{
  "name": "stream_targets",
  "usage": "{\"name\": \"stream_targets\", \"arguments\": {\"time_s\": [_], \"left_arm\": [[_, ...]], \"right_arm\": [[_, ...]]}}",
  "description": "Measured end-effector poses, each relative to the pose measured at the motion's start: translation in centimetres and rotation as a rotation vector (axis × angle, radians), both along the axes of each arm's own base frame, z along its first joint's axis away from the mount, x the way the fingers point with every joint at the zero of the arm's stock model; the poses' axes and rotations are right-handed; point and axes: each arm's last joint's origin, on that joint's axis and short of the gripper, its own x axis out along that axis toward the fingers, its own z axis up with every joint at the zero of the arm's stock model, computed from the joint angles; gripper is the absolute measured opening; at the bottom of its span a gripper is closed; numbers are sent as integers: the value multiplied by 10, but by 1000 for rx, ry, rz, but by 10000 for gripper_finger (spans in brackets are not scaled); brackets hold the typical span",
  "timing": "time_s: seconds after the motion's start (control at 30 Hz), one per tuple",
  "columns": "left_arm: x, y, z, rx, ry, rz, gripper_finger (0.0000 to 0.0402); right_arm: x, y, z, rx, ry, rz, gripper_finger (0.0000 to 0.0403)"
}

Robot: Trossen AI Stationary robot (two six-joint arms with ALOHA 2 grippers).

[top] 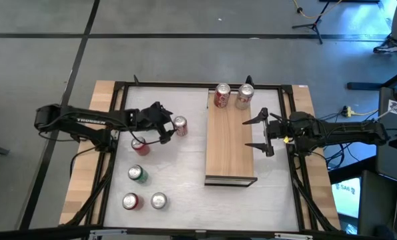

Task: Place canned beverage on shelf
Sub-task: Put the red white soda can on the shelf aligned with the other red white soda can

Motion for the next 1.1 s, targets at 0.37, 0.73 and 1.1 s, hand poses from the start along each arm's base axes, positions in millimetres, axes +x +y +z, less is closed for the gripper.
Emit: {"name": "stream_targets", "arguments": {"time_s": [0.37, 0.73, 1.1], "left_arm": [[17, 11, -21, -13, 22, 24, 380], [31, 22, -42, -103, 17, -41, 380], [33, 17, -45, -113, 27, -65, 380]], "right_arm": [[0, 0, 0, 0, 0, 0, 386], [0, 0, 0, 0, 0, 0, 386], [0, 0, 0, 0, 1, 0, 386]]}}
